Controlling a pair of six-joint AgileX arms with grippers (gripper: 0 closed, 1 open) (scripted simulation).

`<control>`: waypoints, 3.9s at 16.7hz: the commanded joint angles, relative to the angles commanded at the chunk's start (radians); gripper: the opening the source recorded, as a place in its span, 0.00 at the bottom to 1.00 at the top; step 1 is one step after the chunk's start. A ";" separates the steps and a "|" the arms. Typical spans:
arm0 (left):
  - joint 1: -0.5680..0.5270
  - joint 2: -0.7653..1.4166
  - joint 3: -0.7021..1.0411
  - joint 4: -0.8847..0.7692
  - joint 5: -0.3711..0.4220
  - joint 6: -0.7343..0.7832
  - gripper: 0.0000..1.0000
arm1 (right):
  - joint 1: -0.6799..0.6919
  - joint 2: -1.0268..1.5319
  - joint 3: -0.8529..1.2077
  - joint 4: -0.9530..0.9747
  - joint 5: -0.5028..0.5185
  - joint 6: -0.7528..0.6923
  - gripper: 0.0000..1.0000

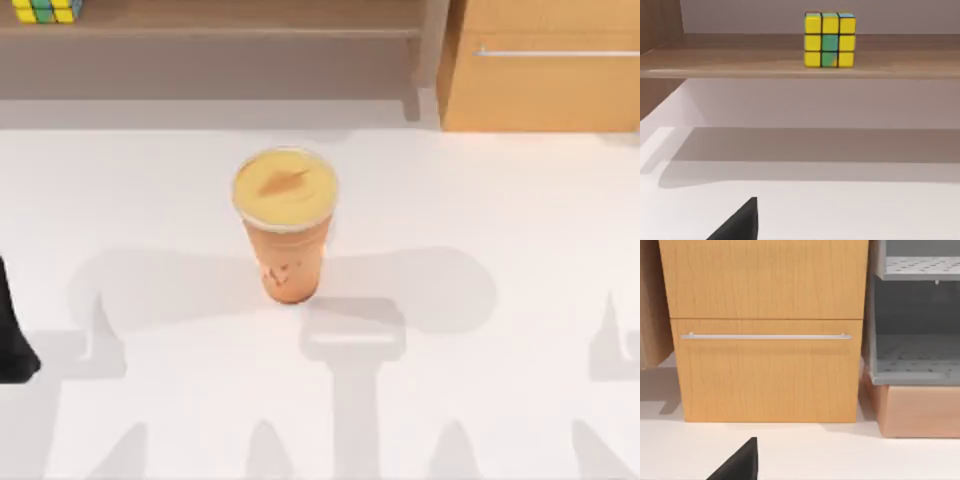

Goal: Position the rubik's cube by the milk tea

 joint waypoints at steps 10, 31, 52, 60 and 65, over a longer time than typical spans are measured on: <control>0.002 0.363 0.176 0.227 0.006 0.004 1.00 | 0.000 0.000 0.000 0.000 0.000 0.000 1.00; -0.003 1.950 0.841 1.098 0.040 0.015 1.00 | 0.000 0.000 0.000 0.000 0.000 0.000 1.00; -0.008 2.138 1.138 0.999 0.037 0.014 1.00 | 0.000 0.000 0.000 0.000 0.000 0.000 1.00; -0.008 2.138 1.138 0.999 0.037 0.014 0.55 | 0.000 0.000 0.000 0.000 0.000 0.000 1.00; -0.008 2.138 1.138 0.999 0.037 0.014 0.17 | 0.000 0.000 0.000 0.000 0.000 0.000 1.00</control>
